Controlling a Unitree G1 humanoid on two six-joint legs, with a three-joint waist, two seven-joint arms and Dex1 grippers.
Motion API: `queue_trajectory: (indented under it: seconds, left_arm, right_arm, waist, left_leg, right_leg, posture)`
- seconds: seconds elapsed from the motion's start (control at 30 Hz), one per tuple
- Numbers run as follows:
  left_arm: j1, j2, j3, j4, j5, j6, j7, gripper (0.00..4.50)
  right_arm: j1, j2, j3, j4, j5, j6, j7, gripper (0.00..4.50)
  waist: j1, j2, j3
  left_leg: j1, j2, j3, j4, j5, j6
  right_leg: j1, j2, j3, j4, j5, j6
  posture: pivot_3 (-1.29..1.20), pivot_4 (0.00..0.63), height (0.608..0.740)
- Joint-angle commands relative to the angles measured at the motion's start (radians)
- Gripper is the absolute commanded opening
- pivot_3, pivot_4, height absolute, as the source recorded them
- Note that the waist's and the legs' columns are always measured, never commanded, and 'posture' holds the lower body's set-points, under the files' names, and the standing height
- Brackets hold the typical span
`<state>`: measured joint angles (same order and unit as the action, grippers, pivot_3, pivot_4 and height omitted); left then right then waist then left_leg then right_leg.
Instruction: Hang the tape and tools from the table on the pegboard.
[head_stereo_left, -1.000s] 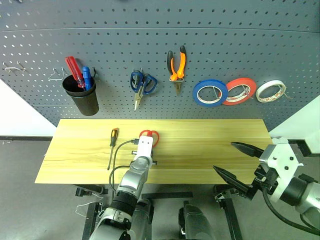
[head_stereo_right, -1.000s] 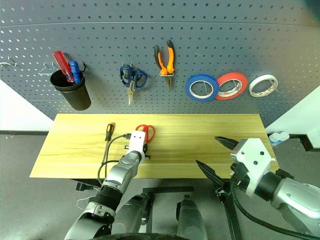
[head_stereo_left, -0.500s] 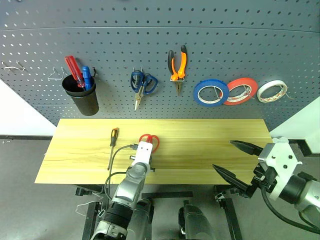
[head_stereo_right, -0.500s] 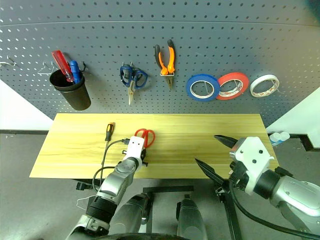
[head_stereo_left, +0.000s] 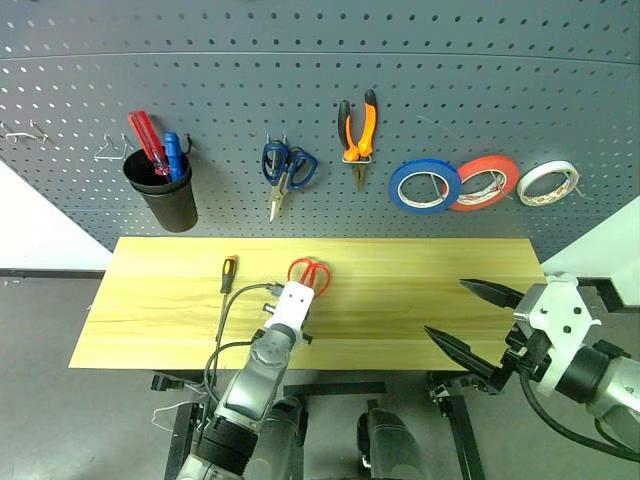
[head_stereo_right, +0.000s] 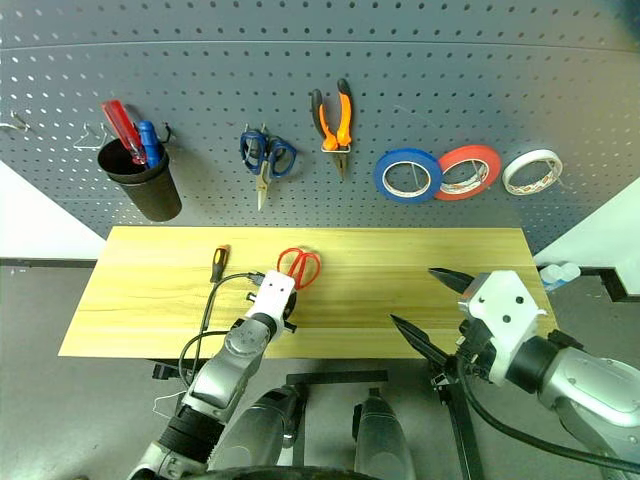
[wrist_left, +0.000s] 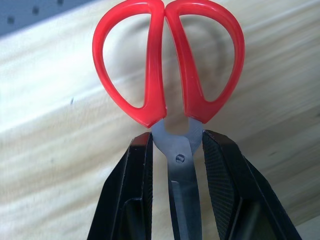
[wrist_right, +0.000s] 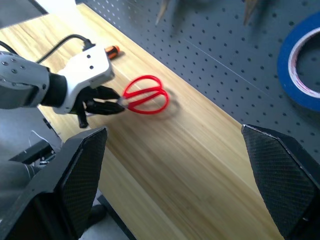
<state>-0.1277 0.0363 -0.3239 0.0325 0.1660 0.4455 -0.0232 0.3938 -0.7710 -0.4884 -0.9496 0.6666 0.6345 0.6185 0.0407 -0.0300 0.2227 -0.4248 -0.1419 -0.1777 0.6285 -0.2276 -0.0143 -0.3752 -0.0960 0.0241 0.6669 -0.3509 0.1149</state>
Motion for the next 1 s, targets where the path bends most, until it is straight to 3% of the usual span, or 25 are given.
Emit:
queue_trajectory:
  seconds: [0.03, 0.33, 0.6, 1.0]
  left_arm:
    - [0.009, 0.015, -0.033, -0.060, 0.028, -0.062, -0.022, 1.10]
    - [0.014, 0.086, -0.070, -0.097, 0.074, -0.227, -0.071, 1.10]
    - [0.032, 0.174, -0.089, -0.099, 0.136, -0.474, -0.083, 1.10]
    - [0.040, 0.255, 0.008, -0.107, 0.176, -0.833, -0.009, 1.10]
  right_arm:
    - [-0.008, -0.005, -0.001, 0.000, -0.012, -0.020, 0.006, 4.50]
    - [-0.023, -0.001, 0.005, 0.005, -0.020, -0.021, 0.009, 4.50]
    - [-0.023, 0.007, -0.024, 0.004, 0.012, -0.025, 0.025, 4.50]
    - [-0.023, -0.003, -0.041, 0.029, -0.001, -0.033, 0.036, 4.50]
  waist:
    - [0.000, 0.000, 0.000]
    - [-0.001, 0.004, -0.002]
    - [-0.001, 0.005, -0.003]
    - [-0.002, 0.008, -0.005]
  left_leg:
    - [0.000, 0.000, 0.000, 0.000, 0.000, 0.000]
    - [0.000, 0.000, 0.000, 0.000, 0.000, 0.000]
    - [0.000, 0.000, 0.000, 0.001, 0.002, -0.003]
    - [0.001, 0.000, 0.001, 0.001, 0.002, -0.004]
  right_leg:
    - [0.000, 0.000, 0.000, 0.000, 0.000, 0.000]
    - [0.000, 0.000, 0.000, 0.000, 0.000, 0.000]
    - [0.001, 0.000, 0.000, 0.000, 0.000, 0.000]
    - [0.001, 0.000, 0.000, 0.000, 0.001, 0.001]
  posture:
    - [-0.03, 0.199, 0.740]
    - [-0.03, 0.190, 0.740]
    - [-0.03, 0.188, 0.740]
    - [-0.03, 0.182, 0.740]
